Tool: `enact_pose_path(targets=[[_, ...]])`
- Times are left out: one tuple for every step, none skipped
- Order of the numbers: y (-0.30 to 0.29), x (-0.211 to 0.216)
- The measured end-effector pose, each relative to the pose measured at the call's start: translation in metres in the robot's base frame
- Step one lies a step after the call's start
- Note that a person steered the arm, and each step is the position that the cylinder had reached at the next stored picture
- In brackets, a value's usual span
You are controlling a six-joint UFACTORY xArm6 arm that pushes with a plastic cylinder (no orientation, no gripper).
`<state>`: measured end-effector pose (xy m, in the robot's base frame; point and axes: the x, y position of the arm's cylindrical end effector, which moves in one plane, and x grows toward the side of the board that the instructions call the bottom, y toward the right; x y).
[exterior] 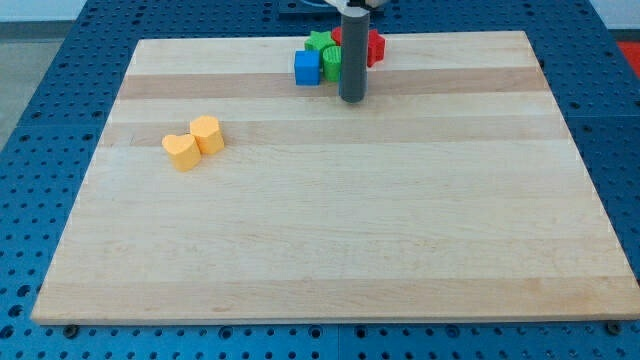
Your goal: Move yellow hexagon towards group of blocks at center top
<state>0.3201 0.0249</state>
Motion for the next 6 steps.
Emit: enact_pose_path(targets=[[0.003,-0.012],[0.010,-0.016],[0.008,-0.012],[-0.010,0.017],[-0.021,0.029],[-0.043,0.042]])
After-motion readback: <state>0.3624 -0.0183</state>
